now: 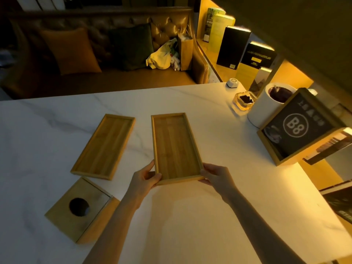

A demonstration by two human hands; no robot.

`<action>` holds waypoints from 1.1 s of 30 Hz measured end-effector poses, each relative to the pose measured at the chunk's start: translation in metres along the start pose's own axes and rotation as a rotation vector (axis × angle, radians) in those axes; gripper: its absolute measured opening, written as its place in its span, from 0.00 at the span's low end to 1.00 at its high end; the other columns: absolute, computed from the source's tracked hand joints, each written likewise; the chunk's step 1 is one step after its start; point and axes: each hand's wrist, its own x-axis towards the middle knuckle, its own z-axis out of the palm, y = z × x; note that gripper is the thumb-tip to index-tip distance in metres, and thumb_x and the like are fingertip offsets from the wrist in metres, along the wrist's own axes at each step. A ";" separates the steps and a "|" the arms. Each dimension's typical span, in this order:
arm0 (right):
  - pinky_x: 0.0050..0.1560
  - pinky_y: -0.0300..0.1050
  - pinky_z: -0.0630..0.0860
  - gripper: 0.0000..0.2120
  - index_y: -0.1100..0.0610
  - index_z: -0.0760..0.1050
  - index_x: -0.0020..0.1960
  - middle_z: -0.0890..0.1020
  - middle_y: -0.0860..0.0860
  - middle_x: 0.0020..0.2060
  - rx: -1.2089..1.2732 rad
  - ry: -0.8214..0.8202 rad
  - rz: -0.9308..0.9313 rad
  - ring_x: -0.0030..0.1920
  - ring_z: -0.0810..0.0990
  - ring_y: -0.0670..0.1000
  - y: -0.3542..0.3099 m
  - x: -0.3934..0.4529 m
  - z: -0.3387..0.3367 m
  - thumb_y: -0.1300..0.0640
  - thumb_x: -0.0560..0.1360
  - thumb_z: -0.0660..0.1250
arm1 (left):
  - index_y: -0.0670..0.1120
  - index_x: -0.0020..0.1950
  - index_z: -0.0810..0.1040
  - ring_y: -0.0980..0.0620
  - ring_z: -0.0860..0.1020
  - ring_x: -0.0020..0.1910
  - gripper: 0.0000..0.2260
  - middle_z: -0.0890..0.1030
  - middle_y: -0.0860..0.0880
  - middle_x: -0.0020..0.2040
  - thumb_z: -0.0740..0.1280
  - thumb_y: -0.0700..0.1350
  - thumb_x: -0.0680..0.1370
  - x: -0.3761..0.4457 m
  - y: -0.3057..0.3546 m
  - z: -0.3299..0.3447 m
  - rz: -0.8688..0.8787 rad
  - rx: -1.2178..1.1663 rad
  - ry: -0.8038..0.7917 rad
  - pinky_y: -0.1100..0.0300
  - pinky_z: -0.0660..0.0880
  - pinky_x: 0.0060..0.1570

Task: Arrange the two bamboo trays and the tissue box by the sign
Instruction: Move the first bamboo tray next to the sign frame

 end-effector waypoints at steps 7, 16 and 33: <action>0.56 0.52 0.78 0.14 0.63 0.73 0.61 0.80 0.53 0.47 -0.135 0.084 -0.106 0.52 0.80 0.55 -0.003 0.000 -0.058 0.65 0.76 0.61 | 0.47 0.68 0.64 0.51 0.80 0.47 0.22 0.81 0.50 0.45 0.62 0.38 0.75 0.009 0.016 0.065 0.057 0.030 0.018 0.69 0.77 0.43; 0.45 0.38 0.78 0.12 0.60 0.76 0.59 0.80 0.45 0.40 -0.227 0.151 -0.112 0.43 0.80 0.47 0.004 0.018 -0.143 0.63 0.77 0.60 | 0.48 0.69 0.62 0.47 0.79 0.50 0.23 0.80 0.45 0.49 0.62 0.40 0.76 0.038 0.033 0.154 0.082 0.131 -0.003 0.52 0.74 0.58; 0.52 0.51 0.78 0.11 0.64 0.77 0.56 0.76 0.52 0.44 -0.340 0.237 0.001 0.45 0.77 0.52 0.041 0.061 -0.215 0.65 0.77 0.59 | 0.46 0.70 0.60 0.48 0.74 0.59 0.24 0.75 0.42 0.63 0.63 0.38 0.75 0.099 0.018 0.238 -0.039 0.178 -0.040 0.54 0.69 0.64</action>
